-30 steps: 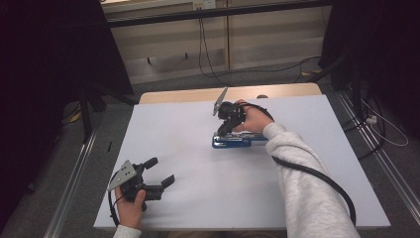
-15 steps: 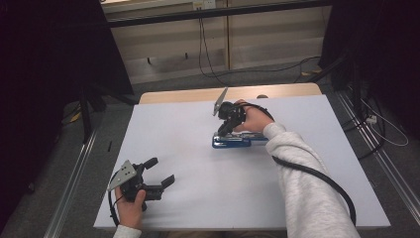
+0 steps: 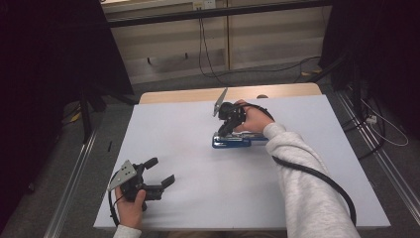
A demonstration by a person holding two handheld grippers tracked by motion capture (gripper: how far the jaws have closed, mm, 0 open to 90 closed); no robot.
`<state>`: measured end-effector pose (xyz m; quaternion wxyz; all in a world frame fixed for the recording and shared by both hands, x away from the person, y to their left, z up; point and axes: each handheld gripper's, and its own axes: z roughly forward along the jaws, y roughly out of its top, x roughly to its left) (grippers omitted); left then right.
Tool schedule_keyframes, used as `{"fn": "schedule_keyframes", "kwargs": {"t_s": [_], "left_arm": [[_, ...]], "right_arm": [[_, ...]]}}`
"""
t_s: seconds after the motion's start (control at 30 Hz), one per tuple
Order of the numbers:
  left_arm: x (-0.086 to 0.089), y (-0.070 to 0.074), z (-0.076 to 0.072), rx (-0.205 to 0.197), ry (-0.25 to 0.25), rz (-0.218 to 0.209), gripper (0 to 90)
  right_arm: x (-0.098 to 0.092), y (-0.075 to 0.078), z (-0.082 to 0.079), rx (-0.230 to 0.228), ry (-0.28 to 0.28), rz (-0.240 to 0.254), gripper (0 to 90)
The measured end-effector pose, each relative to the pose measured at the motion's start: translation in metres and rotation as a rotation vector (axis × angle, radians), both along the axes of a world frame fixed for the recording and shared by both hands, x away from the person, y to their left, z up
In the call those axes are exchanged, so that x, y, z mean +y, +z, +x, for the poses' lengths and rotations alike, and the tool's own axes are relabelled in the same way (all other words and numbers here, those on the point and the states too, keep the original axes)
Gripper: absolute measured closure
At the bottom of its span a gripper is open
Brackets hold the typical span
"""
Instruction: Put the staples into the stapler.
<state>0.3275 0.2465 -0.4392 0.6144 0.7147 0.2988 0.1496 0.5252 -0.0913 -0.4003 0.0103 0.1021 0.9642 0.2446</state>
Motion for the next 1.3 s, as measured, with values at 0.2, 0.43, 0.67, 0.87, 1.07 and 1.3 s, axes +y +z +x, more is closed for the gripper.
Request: {"fn": "schedule_keyframes", "kwargs": {"t_s": [0.2, 0.43, 0.67, 0.87, 1.07, 1.3], "left_arm": [[0.0, 0.0, 0.0, 0.002, -0.002, 0.001, 4.4], [0.0, 0.0, 0.0, 0.002, -0.002, 0.002, 4.4], [0.0, 0.0, 0.001, 0.004, 0.0, -0.003, 4.4], [-0.003, 0.0, 0.005, 0.005, 0.005, -0.005, 4.4], [-0.008, 0.001, 0.007, 0.013, 0.002, 0.01, 4.3], [-0.018, 0.006, 0.013, 0.02, 0.013, 0.057, 4.4]], "right_arm": [[0.0, -0.001, 0.0, 0.001, -0.001, 0.0, 78.1], [0.0, -0.001, 0.0, 0.002, -0.015, 0.004, 72.3], [-0.006, 0.001, 0.0, -0.003, -0.032, 0.031, 66.8], [-0.02, 0.005, -0.004, -0.01, -0.087, 0.11, 55.8], [-0.036, 0.005, -0.009, -0.014, -0.135, 0.149, 47.4], [-0.058, 0.004, -0.022, -0.027, -0.195, 0.19, 32.5]]}}
